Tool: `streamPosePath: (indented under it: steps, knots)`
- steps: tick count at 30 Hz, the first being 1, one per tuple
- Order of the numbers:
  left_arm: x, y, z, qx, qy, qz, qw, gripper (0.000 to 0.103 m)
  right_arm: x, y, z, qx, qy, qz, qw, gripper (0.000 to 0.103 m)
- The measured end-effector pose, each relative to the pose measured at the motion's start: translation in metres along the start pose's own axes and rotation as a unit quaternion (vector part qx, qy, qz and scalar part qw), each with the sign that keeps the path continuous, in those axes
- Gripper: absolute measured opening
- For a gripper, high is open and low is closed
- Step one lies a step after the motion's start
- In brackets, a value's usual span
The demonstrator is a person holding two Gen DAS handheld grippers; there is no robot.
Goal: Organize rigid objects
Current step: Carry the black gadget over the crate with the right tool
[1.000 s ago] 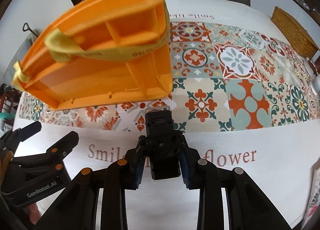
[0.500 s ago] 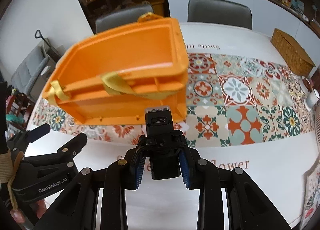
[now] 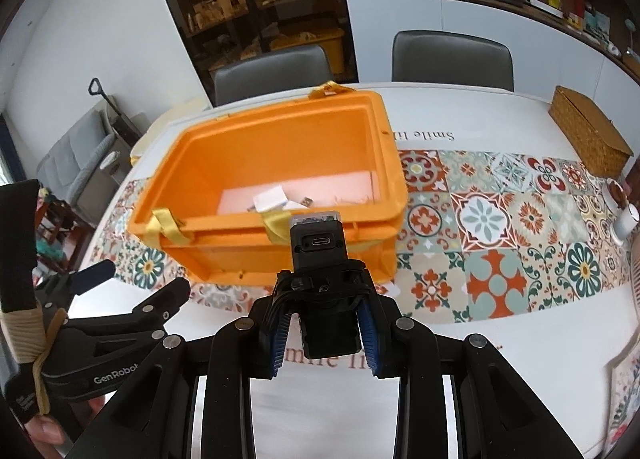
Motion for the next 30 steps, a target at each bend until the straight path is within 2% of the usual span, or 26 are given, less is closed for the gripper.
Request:
streamPosePath:
  steps: [8, 19, 30]
  knots:
    - [0.012, 0.014, -0.02, 0.0, -0.03, -0.024, 0.9992, 0.103, 0.001, 0.013, -0.015, 0.008, -0.007, -0.004, 1.0, 0.031]
    - [0.008, 0.029, -0.04, 0.018, -0.024, -0.019, 0.9994, 0.103, -0.004, 0.03, -0.042, 0.025, -0.015, -0.01, 1.0, 0.031]
    - [-0.001, 0.041, -0.067, 0.033, -0.035, -0.028, 0.9985, 0.103, -0.032, 0.032, -0.066, 0.02, 0.007, -0.007, 1.0, 0.031]
Point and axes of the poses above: each gripper's, at about its wrist camera, not at the fingertips, and x roughly against the way its jaws point, y to its left, z to its underside, the point moved 9 cm from there along -x, roughly the way its jaws point, and after that the axes turned 2 degrees about -x, right-handed, at the moved point
